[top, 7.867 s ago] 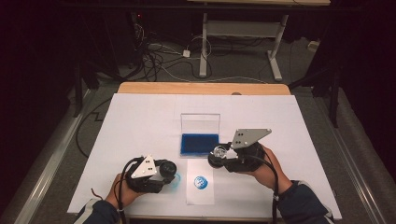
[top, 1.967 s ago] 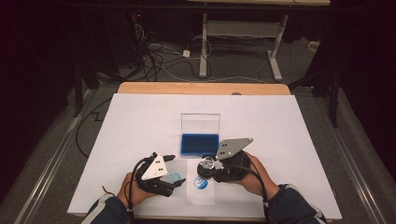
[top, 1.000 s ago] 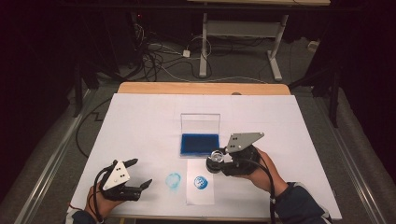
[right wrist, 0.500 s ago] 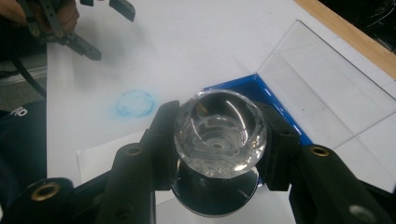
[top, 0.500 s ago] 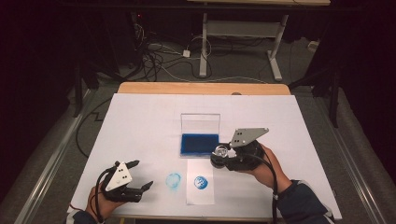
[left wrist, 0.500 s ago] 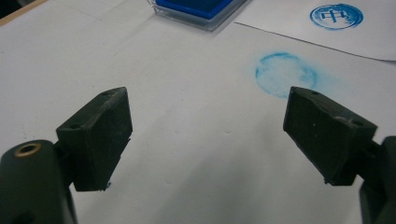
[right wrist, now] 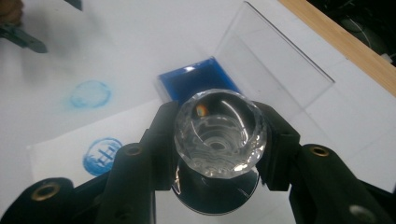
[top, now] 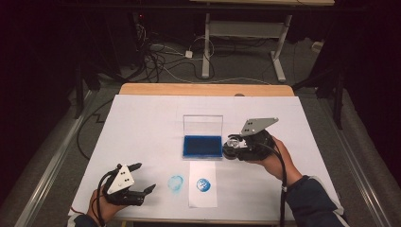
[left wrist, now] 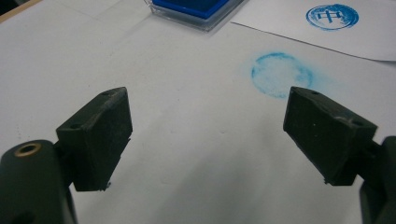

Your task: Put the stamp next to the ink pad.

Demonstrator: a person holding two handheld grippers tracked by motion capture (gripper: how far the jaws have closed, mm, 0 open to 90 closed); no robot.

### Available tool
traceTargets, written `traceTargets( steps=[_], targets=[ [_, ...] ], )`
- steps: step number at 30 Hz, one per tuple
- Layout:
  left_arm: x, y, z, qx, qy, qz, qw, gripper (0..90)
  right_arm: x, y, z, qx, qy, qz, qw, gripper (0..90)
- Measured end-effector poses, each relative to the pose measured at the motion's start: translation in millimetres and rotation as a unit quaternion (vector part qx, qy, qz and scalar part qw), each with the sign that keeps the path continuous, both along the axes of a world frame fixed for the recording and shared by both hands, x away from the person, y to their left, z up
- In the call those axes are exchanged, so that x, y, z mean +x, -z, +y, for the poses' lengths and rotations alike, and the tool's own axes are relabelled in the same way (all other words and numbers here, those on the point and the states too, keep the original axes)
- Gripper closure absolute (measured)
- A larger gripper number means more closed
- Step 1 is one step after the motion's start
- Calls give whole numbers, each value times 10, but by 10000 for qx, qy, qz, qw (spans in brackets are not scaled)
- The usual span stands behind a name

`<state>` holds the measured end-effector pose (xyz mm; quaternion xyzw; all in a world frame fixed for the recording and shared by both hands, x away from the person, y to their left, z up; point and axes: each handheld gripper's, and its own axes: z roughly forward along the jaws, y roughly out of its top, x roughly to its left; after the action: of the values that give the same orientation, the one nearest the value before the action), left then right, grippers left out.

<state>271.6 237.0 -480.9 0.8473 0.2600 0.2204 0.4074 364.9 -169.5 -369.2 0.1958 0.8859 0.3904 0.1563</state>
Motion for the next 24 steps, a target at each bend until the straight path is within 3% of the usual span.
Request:
traceTargets(
  steps=[9,24],
  targets=[
    [-8,1,-2,22,-1,9,10000,147,221,52,-49,-215,259,95,9994,561],
    [-3,6,-23,67,71,50,9999,147,567,339,-41,-441,545,492,9963,561]
  ],
)
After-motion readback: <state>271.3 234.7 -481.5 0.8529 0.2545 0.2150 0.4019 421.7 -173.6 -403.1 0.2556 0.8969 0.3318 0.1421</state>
